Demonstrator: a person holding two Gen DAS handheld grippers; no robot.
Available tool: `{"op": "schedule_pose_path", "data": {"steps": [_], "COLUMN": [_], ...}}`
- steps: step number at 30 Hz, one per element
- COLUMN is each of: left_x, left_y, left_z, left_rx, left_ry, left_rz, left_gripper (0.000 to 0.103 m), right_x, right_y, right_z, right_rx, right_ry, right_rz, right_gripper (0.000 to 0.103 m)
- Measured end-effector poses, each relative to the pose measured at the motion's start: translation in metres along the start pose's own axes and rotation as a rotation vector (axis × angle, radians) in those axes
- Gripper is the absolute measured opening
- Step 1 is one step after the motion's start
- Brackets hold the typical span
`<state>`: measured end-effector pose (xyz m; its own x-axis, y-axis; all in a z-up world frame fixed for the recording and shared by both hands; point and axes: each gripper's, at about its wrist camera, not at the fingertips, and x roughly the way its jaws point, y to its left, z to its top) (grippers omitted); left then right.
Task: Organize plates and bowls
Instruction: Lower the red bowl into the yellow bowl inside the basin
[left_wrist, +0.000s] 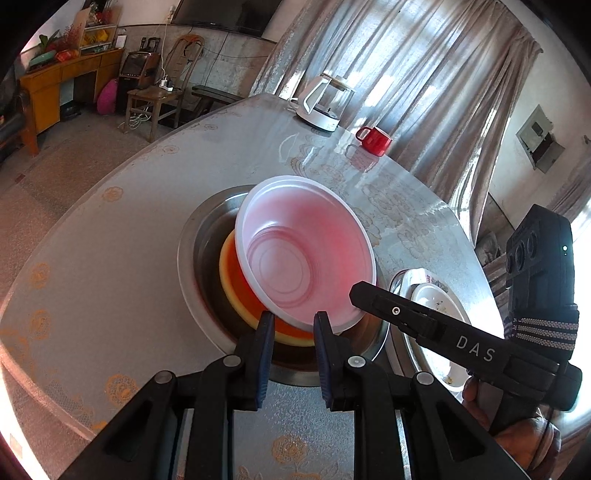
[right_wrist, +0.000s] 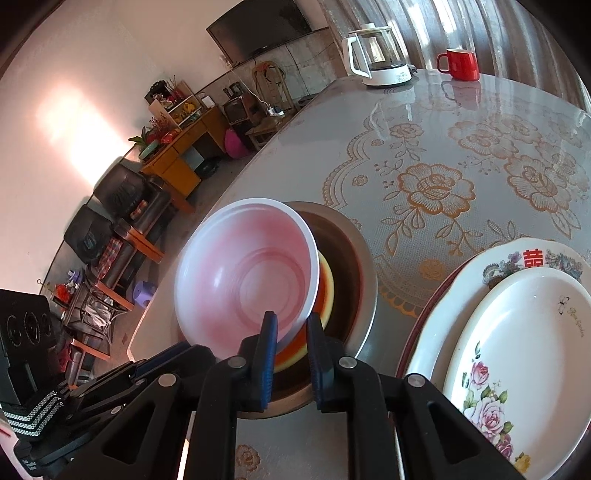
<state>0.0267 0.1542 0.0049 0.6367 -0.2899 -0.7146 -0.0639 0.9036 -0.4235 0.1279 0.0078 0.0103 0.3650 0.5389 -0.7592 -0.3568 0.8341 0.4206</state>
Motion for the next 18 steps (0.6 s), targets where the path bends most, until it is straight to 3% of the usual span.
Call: {"op": "schedule_pose_path", "data": {"steps": [18], "left_x": [-0.0048], "left_y": [-0.0039], "left_z": [-0.0045], "left_rx": [0.025], "left_ry": [-0.006], "left_rz": [0.020], "left_gripper": [0.021], "right_x": [-0.0010], "right_y": [0.0001], "right_z": [-0.0073], "right_rx": [0.015], "right_ry": [0.023], "right_rz": [0.002], "right_gripper": [0.017]}}
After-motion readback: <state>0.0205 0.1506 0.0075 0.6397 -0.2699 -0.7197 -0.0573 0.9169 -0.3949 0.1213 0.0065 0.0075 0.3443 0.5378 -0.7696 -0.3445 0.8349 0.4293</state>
